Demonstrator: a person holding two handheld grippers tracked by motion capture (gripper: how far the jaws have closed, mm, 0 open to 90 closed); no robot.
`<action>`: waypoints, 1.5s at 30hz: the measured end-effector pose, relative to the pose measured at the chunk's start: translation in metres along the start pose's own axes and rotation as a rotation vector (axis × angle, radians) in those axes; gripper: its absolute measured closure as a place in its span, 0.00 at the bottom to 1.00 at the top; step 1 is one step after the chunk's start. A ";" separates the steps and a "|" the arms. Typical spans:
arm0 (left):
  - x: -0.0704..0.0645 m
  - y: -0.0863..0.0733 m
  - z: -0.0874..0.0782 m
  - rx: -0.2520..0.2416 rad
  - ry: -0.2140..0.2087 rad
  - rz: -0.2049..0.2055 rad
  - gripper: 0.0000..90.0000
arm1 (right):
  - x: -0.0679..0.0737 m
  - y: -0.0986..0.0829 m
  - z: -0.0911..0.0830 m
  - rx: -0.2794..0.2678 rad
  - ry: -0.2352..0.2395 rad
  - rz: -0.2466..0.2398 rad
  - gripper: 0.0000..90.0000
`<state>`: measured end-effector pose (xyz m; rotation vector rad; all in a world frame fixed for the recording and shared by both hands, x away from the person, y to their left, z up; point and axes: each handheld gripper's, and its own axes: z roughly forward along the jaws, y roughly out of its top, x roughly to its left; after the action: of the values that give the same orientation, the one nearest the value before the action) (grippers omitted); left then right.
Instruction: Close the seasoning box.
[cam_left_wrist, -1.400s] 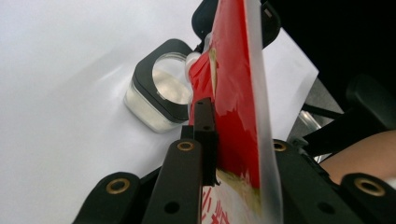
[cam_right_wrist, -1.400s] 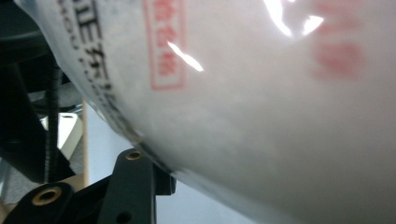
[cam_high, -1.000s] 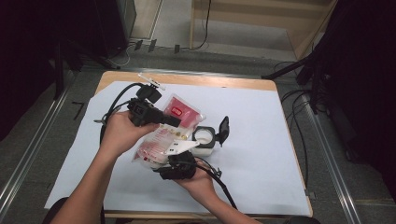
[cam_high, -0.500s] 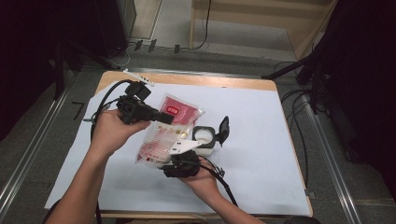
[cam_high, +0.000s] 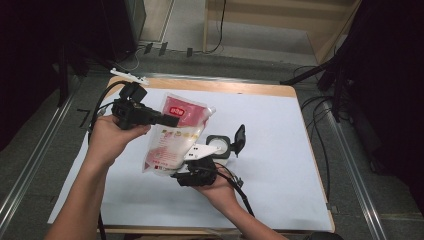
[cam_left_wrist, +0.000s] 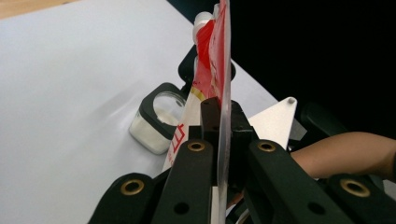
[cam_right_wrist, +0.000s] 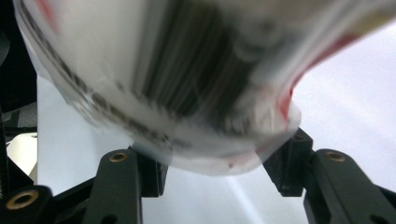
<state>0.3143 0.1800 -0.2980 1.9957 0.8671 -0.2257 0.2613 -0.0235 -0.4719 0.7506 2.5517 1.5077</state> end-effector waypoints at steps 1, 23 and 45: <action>0.000 0.000 -0.001 -0.014 0.000 -0.002 1.00 | -0.001 0.000 -0.001 0.005 -0.001 0.006 0.53; 0.056 -0.012 0.002 -0.098 0.261 -0.038 1.00 | -0.018 0.003 -0.010 0.041 0.102 0.070 0.49; 0.088 -0.036 0.020 -0.136 0.278 -0.004 0.99 | -0.036 0.006 -0.022 0.080 0.083 0.097 0.52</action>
<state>0.3588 0.2184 -0.3756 1.9243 1.0328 0.1102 0.2881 -0.0554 -0.4617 0.8509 2.6878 1.5026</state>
